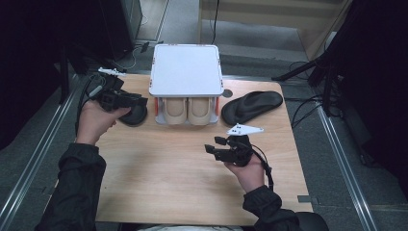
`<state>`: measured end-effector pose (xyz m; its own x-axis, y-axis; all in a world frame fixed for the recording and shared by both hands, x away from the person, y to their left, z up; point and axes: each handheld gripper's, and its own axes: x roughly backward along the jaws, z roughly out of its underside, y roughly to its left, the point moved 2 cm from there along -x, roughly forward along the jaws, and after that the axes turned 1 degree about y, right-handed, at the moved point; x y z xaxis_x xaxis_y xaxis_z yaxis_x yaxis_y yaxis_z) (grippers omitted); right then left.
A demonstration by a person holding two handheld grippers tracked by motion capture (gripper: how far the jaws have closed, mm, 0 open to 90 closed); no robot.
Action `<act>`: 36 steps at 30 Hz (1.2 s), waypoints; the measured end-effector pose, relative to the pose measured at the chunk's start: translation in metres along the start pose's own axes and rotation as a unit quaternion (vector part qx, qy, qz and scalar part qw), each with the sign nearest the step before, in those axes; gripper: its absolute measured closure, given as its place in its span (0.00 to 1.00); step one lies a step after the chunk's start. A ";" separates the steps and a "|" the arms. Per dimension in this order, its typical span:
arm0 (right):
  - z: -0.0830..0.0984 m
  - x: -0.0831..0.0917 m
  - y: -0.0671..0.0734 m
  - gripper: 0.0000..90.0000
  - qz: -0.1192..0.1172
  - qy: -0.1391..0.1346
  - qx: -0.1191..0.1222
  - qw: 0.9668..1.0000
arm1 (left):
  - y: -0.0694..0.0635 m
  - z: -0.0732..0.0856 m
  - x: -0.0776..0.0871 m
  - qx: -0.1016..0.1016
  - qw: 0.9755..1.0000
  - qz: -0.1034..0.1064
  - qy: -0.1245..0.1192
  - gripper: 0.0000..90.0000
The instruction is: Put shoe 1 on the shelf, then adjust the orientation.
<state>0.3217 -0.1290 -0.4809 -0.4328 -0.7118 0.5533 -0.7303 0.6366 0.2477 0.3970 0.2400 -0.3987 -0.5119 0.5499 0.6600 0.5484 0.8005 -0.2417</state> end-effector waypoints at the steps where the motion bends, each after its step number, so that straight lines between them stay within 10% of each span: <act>1: 0.000 0.001 0.000 0.52 -0.002 -0.001 -0.002 1.000 | 0.002 0.003 0.002 0.001 1.000 -0.005 -0.002 0.74; 10: 0.005 0.008 -0.004 0.52 0.002 -0.011 -0.020 1.000 | 0.022 0.037 -0.002 0.028 0.998 -0.054 -0.007 0.99; 36: 0.006 0.011 -0.007 0.52 0.003 -0.016 -0.037 0.999 | 0.083 0.088 -0.057 0.064 0.994 -0.080 0.043 1.00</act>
<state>0.3188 -0.1431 -0.4813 -0.4536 -0.7167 0.5298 -0.6872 0.6597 0.3041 0.4138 0.2964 -0.5186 -0.5243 0.3942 0.7548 0.3730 0.9031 -0.2126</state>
